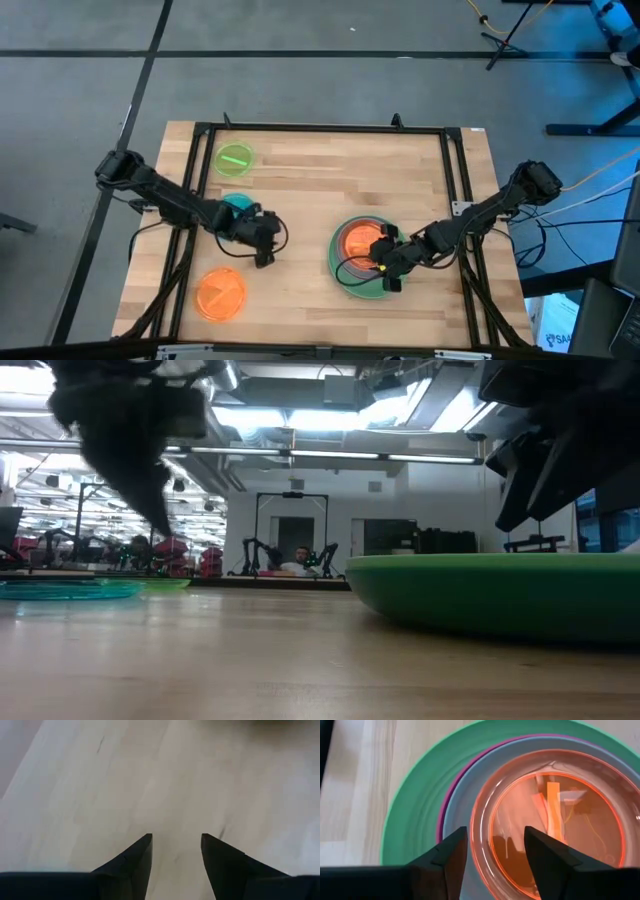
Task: Stack plastic plates
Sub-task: Stack the light blue plate on the light orange plate
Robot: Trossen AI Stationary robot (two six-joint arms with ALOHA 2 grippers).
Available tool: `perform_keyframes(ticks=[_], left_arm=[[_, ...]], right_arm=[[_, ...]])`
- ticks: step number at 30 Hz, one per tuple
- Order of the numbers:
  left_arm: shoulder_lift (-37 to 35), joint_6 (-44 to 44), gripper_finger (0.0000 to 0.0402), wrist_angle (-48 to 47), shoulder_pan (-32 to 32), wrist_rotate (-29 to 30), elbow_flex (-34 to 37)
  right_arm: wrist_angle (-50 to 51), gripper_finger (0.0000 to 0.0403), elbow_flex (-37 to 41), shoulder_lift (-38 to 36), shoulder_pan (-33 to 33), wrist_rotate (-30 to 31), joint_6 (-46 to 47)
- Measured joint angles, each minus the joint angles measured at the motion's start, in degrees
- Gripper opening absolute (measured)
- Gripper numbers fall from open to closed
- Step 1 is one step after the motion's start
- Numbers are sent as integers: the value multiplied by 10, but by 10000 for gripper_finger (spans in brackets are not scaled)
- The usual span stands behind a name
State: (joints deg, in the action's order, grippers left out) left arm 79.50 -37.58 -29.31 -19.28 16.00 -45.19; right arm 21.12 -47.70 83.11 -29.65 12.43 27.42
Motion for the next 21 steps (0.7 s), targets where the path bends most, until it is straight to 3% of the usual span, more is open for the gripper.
perform_keyframes(ticks=[9, 21], left_arm=[[15, -152, 163, -172, -37, 28, 4], [15, -194, 162, -176, -44, 20, 59]], right_arm=[[0, 186, 0, 0, 0, 0, 0], [0, 186, 0, 0, 0, 16, -3]])
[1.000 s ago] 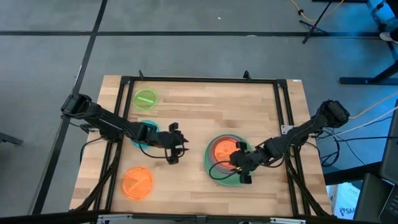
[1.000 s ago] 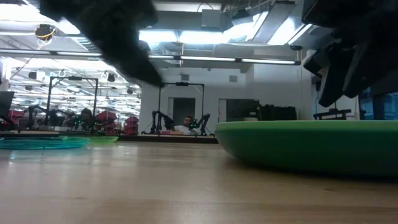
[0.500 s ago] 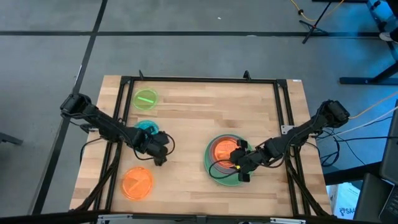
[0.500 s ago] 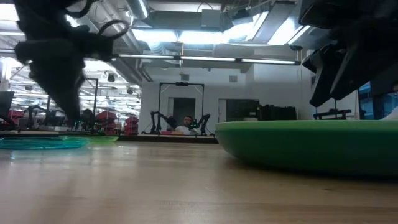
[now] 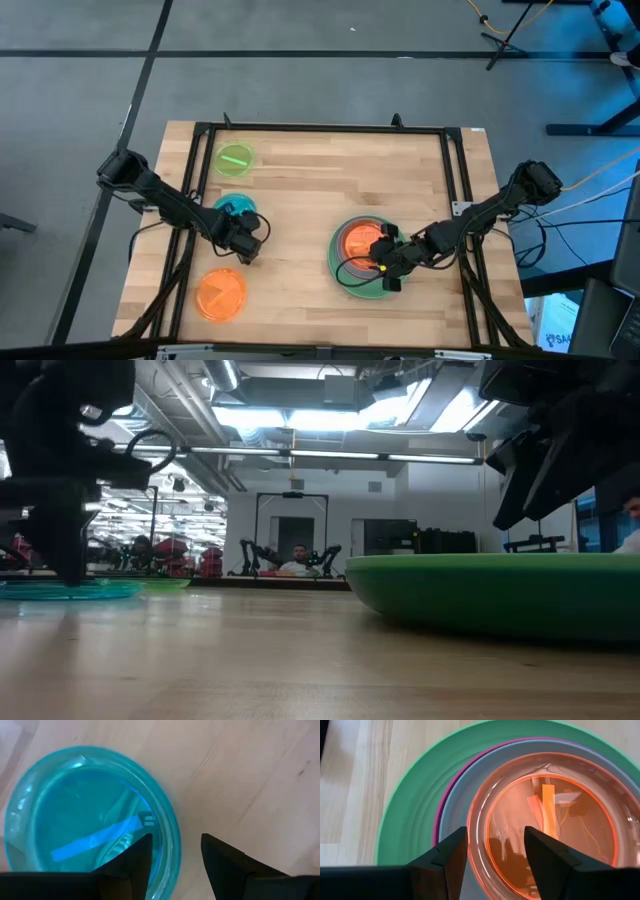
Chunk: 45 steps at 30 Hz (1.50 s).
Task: Stack plastic plates
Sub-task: Stack the light blue plate on the light orange plate
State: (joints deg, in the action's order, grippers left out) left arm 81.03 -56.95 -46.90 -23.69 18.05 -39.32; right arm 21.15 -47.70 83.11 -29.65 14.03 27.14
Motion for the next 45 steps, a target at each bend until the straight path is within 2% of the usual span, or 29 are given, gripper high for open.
perform_keyframes(ticks=[11, 15, 21, 23, 29, 32, 36, 40, 45], left_arm=[[-2, 0, 153, 29, 10, -11, 58], [-2, 28, 116, 34, 10, -13, 60], [-1, 127, 25, 58, 9, -4, 61], [0, 149, 8, 62, 9, 5, 61], [1, 212, 2, 79, 4, 22, 54], [2, 252, 2, 85, -8, 40, 36], [2, 324, 1, 93, -14, 64, 3], [1, 396, 1, 161, -19, 74, -21], [1, 518, 0, 275, -24, 68, -27]], right_arm=[[0, 186, 0, 0, 0, -1, 0], [-1, 186, 0, 0, 0, -1, -5], [-1, 186, 0, 0, 0, -2, -4], [-2, 186, 0, 0, 0, -11, -4], [-27, 194, 0, 0, 1, 9, 7], [-48, 214, 0, 0, 1, 11, 5], [-66, 243, 0, 0, 0, 43, -25], [-101, 254, 0, 0, 1, 60, -96], [-165, 249, 0, 0, 1, 104, -186]])
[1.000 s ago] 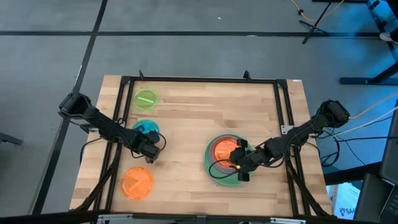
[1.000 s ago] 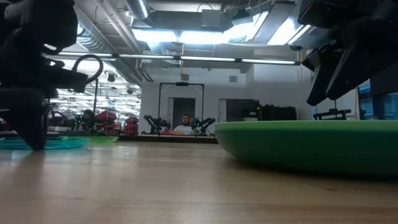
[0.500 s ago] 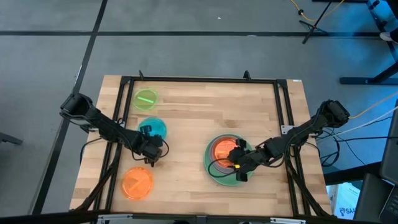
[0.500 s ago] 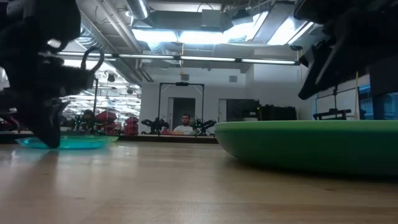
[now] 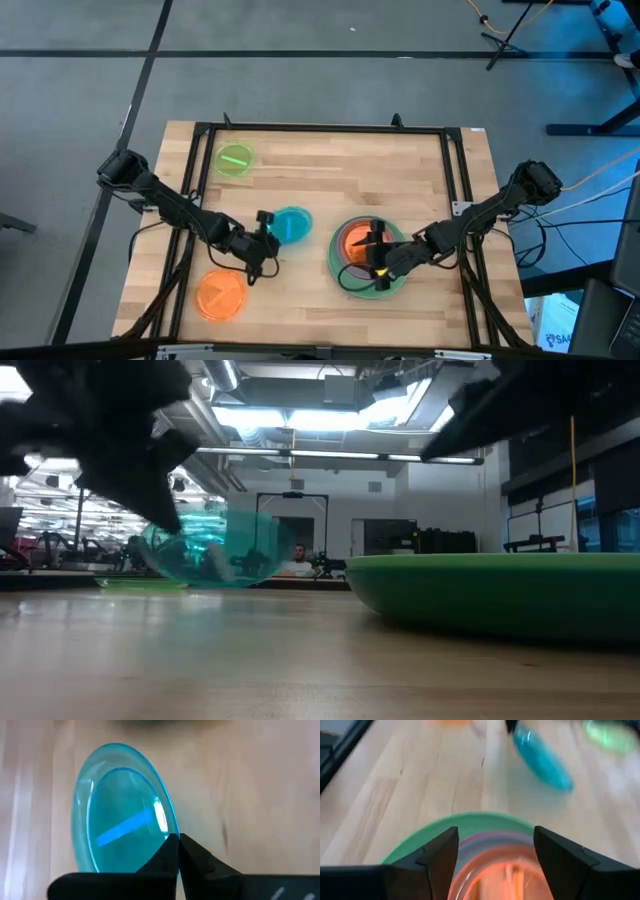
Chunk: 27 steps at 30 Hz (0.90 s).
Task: Stack plastic plates
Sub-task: Stack the light blue plate on the light orange plate
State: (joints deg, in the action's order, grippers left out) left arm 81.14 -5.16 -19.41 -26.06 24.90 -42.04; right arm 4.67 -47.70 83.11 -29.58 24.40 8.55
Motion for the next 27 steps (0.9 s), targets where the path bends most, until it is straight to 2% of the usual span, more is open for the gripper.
perform_keyframes(ticks=[4, 9, 20, 27], left_arm=[[0, 62, 0, 73, 0, -1, 0], [0, 112, 0, 120, 0, -4, 0], [8, 158, 0, 159, 0, -18, 0], [25, 218, 0, 214, -3, -25, -1]], right_arm=[[-58, 241, 0, 6, 1, 1, -75], [-128, 230, 0, 32, 12, -12, -158], [-243, 205, 0, 81, 85, -88, -212], [-241, 204, 0, 101, 125, -142, -204]])
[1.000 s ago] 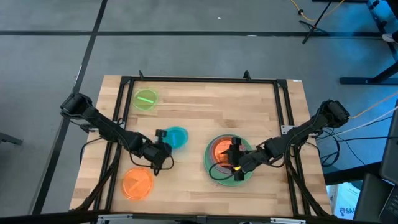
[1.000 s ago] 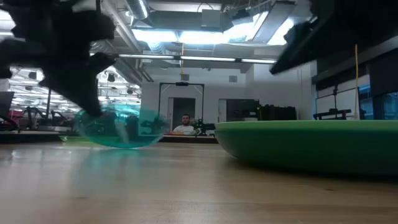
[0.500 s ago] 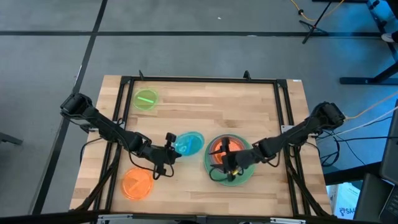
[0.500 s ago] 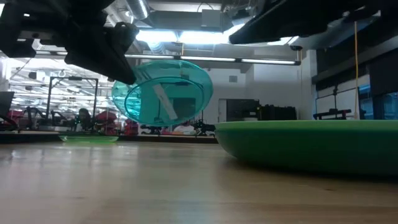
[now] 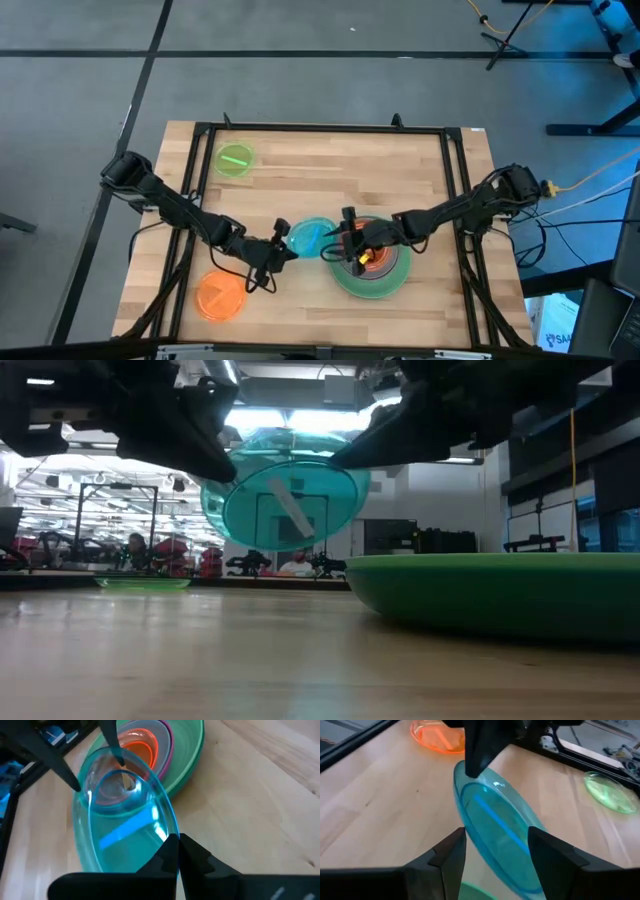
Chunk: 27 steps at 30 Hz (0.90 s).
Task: Stack plastic plates
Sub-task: Stack the light blue plate on the light orange plate
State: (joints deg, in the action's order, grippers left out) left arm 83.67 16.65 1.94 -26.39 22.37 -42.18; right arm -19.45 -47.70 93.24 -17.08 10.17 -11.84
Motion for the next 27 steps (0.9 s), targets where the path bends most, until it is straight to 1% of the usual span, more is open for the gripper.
perform_keyframes(ticks=[3, 8, 12, 14, 18, 27], left_arm=[[1, 4, 0, 4, 1, 0, 0], [0, 5, 0, 5, 1, 0, 0], [0, 5, 0, 4, 1, 0, 0], [0, 5, 0, 4, 1, 0, 0], [0, 5, 0, 4, 1, 0, 0], [0, 5, 2, 3, 5, 2, 0]], right_arm=[[-4, 204, 0, 4, -1, -17, -3], [-1, 204, 0, 4, -1, -20, -4], [1, 189, 0, 4, -1, -18, -5], [2, 174, 0, 4, -1, -23, -5], [3, 132, 0, 4, -1, -28, -12], [13, 12, 0, 4, -2, -33, -54]])
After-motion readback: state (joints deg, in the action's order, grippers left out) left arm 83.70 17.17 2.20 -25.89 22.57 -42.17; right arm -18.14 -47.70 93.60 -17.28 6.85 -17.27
